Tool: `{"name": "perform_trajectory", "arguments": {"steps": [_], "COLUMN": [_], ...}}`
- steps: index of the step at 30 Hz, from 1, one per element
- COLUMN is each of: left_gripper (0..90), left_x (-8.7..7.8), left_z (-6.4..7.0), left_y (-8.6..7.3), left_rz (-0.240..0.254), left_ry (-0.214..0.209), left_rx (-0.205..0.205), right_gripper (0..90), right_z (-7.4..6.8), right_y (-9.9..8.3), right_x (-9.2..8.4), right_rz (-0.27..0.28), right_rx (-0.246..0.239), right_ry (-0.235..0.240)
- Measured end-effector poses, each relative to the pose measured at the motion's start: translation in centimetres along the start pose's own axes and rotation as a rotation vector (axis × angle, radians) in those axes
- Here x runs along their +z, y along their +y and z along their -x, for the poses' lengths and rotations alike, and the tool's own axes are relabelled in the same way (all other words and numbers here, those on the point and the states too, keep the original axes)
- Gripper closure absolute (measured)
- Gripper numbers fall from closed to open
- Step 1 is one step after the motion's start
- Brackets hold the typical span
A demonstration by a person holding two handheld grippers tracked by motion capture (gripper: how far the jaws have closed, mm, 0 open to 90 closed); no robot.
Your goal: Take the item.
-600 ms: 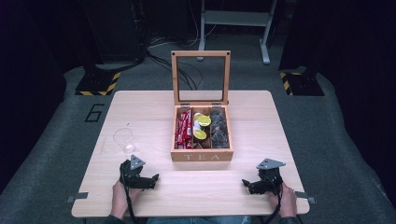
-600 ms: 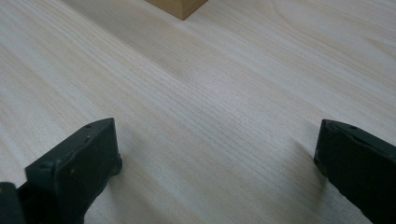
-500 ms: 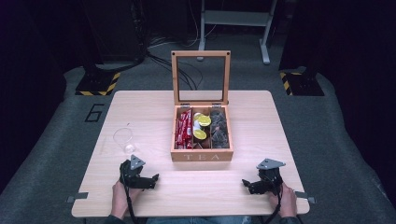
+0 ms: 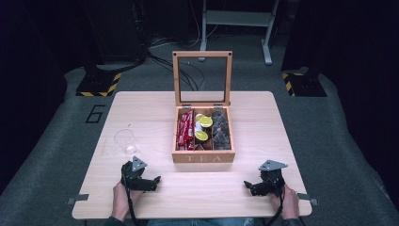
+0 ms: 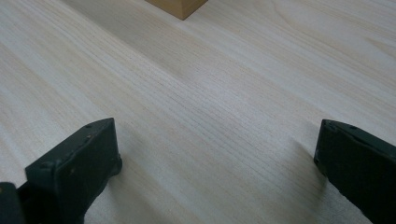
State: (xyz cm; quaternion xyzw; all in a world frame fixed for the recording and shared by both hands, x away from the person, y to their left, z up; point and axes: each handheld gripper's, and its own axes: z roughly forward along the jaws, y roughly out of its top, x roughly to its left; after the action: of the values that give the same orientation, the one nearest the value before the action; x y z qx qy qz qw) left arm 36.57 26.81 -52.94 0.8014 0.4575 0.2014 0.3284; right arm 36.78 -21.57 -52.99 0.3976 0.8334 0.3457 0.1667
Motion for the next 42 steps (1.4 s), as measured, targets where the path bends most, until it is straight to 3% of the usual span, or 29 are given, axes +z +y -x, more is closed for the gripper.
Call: {"name": "perform_trajectory", "arguments": {"steps": [11,24,42], "left_gripper": [0.3,0.8,0.7], "left_x": [-1.0,-2.1,-3.2], "left_z": [0.2,0.3,0.7], "left_y": [1.5,3.2,6.3], "left_rz": [-0.001,-0.004,-0.017], "left_ry": [-0.021,-0.060,-0.097], "left_rx": [0.051,0.073,0.136], "right_gripper": [0.0,0.0,0.0], "right_z": [0.0,0.0,0.0], "right_y": [0.0,0.0,0.0], "right_x": [0.0,0.0,0.0], "right_rz": [0.001,0.001,0.001], "right_rx": [0.000,0.000,0.000], "right_ry": [0.001,-0.001,-0.001]}}
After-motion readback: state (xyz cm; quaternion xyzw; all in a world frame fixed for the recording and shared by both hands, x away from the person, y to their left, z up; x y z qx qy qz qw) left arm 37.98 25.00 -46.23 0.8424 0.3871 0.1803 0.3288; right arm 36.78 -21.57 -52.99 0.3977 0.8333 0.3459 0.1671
